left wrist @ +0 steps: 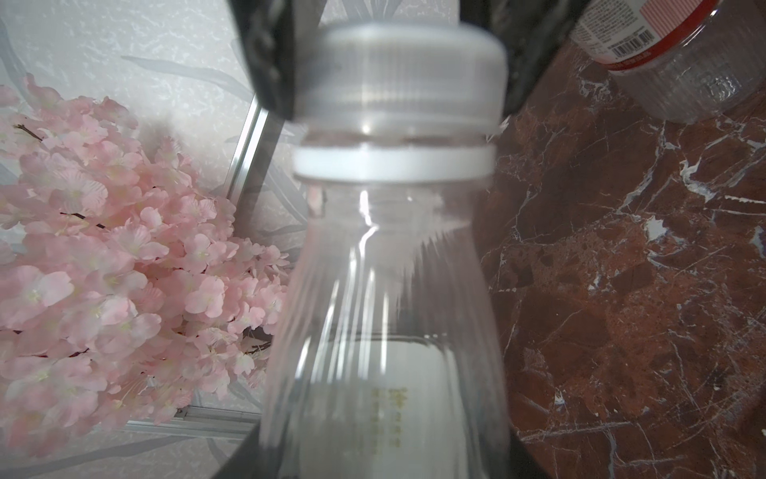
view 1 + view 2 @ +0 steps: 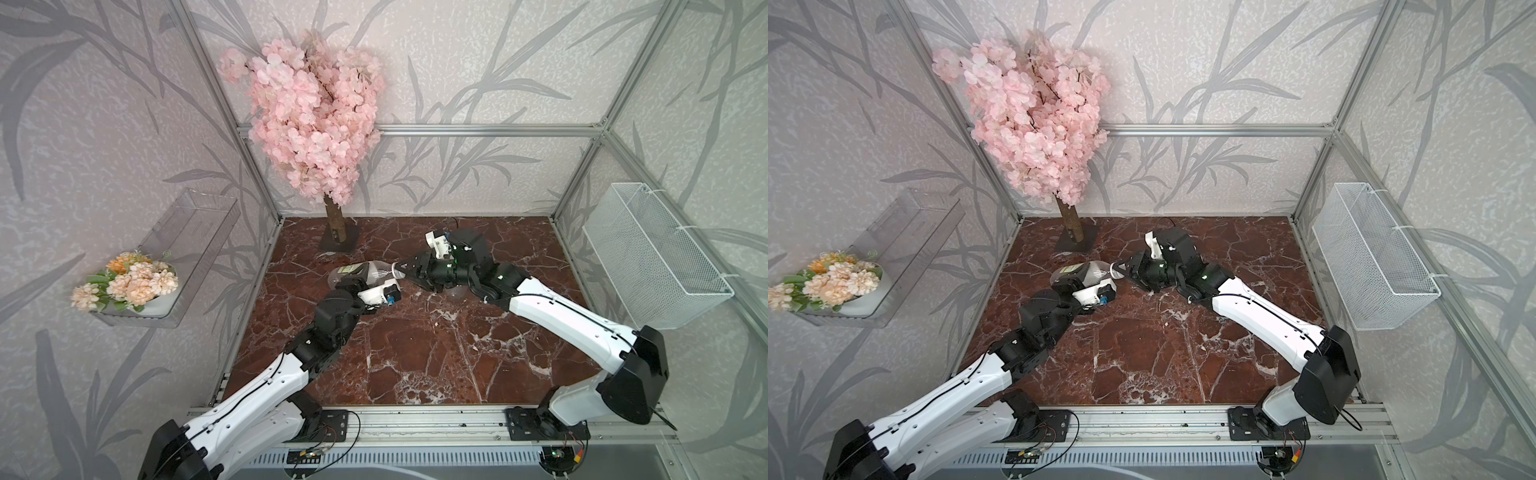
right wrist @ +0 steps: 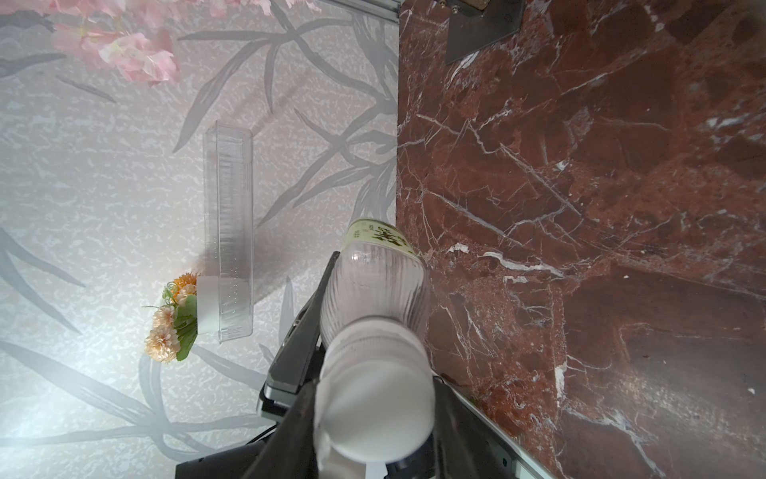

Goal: Screw on the bottle caps
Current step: Screw the bottle cap onto the plastic bottle.

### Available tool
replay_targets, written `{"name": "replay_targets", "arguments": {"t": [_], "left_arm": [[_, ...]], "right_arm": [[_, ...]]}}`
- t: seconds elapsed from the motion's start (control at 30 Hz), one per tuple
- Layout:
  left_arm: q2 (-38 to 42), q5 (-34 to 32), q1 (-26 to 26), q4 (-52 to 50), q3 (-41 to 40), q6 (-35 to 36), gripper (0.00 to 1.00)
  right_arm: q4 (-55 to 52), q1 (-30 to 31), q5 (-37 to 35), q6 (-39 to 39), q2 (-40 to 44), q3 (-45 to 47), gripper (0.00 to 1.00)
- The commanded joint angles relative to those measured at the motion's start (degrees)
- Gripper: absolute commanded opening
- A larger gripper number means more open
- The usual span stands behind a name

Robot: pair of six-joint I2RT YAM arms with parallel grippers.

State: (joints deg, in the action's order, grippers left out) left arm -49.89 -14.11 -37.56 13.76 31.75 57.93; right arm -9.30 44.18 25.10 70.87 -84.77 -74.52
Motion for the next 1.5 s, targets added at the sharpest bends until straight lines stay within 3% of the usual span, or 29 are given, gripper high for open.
{"name": "replay_targets", "arguments": {"t": [0.0, 0.2, 0.5, 0.77, 0.93, 1.27, 1.47], "left_arm": [[2.1, 10.9, -3.9, 13.9, 2.8, -6.2, 0.44], [3.2, 9.8, -3.8, 13.3, -0.8, -10.7, 0.44], [3.9, 8.7, -3.8, 10.1, -3.2, -14.4, 0.44], [3.3, 8.4, -3.8, 9.2, -4.0, -15.0, 0.44], [3.0, 8.0, -3.7, 9.2, -3.9, -15.0, 0.43], [2.6, 7.8, -3.2, 8.5, -3.9, -14.9, 0.43], [2.2, 10.3, -2.2, 6.4, -3.9, -15.5, 0.43]], "right_arm": [[-2.8, 4.2, 8.3, -1.3, -1.6, -0.1, 0.17], [-7.7, 3.6, 6.9, -5.3, -0.2, -1.2, 0.22], [-10.7, 2.1, 6.3, -8.6, 1.5, -1.5, 0.36], [-12.2, 1.1, 5.7, -10.1, 2.9, -1.4, 0.41], [-11.5, 1.1, 6.6, -10.0, 2.7, -1.3, 0.51], [-10.7, 0.9, 5.5, -11.0, 3.7, -1.0, 0.59], [-15.0, -3.8, 2.6, -16.3, 9.0, -1.1, 0.63]]}}
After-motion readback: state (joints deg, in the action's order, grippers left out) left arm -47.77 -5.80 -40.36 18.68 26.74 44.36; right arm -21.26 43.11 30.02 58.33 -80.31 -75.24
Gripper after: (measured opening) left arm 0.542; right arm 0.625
